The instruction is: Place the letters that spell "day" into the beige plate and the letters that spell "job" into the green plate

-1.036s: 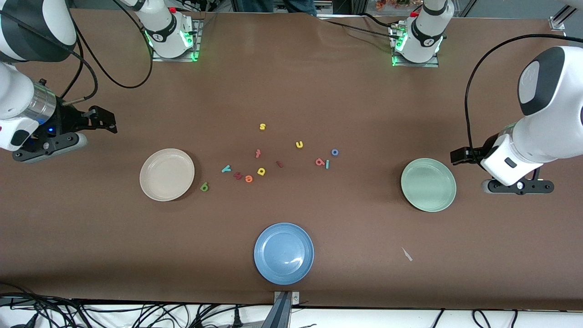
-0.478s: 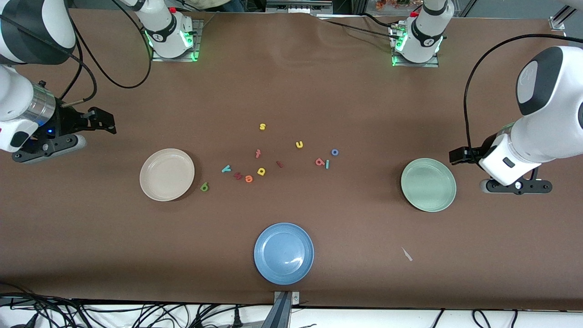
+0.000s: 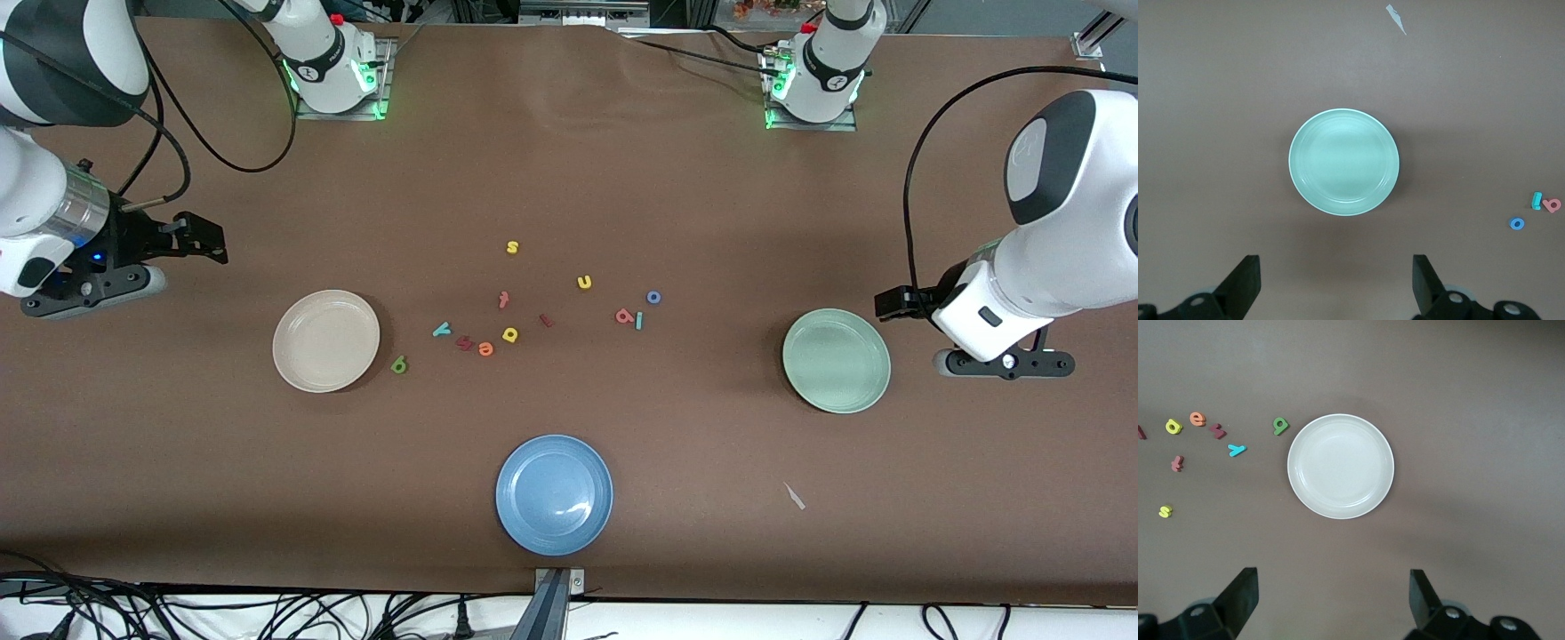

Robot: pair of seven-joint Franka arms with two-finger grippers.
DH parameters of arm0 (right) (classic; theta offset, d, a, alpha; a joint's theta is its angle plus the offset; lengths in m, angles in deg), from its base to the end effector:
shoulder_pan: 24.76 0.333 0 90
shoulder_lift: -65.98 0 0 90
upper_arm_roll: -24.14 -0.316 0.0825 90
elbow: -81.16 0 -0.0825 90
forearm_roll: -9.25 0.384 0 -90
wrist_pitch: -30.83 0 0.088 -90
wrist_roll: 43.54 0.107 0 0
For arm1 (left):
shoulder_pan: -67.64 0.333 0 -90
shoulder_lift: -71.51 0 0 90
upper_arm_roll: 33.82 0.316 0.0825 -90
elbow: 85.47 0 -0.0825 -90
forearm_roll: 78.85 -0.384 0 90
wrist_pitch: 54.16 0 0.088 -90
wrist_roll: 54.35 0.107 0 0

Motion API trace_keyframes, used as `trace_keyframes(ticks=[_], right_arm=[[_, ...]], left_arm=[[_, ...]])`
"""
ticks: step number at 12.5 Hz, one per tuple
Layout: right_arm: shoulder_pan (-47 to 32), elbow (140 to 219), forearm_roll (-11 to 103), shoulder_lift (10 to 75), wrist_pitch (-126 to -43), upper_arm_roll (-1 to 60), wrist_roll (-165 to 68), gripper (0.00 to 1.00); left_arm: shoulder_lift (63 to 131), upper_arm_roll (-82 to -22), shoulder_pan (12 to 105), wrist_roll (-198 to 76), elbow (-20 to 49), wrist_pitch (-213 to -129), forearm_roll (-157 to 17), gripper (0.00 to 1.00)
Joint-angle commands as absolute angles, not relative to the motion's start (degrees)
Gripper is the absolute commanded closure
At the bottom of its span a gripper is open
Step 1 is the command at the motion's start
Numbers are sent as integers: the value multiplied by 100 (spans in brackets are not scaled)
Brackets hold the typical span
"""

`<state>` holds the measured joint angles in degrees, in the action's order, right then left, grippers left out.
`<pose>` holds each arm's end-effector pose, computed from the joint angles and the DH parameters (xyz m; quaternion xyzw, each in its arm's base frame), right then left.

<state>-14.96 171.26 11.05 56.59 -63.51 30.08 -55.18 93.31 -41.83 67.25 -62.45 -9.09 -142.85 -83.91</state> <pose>0.6013 0.0480 0.5354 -0.9901 -0.1332 0.0439 0.0101 0.6508 -0.0709 0.5046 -0.9966 0.0024 0.0776 0.0293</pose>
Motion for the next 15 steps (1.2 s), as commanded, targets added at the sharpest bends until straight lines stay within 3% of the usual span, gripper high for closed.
trace_keyframes(ticks=[1,4,7,10,15], right_arm=[[-1282,17152,1198,5684,-6391,2898,-4858,0],[-983,17107,1503,5509,-6444,2836,-4145,0],[-519,16950,1936,4973,-7005,2801,-3469,0],[27,16283,1936,4218,-7174,2801,-2643,0],[810,16114,1883,3338,-8394,2809,-1665,0]], left_arm=[[9261,-4164,6702,-6208,-839,-14337,-8395,0],[9269,-4138,6816,-6208,-839,-14337,-8404,0],[9270,-4146,6878,-6165,-839,-14328,-8343,0],[9252,-4146,6860,-6182,-822,-14197,-8316,0],[9419,-4331,6369,-6436,-725,-13871,-8019,0]])
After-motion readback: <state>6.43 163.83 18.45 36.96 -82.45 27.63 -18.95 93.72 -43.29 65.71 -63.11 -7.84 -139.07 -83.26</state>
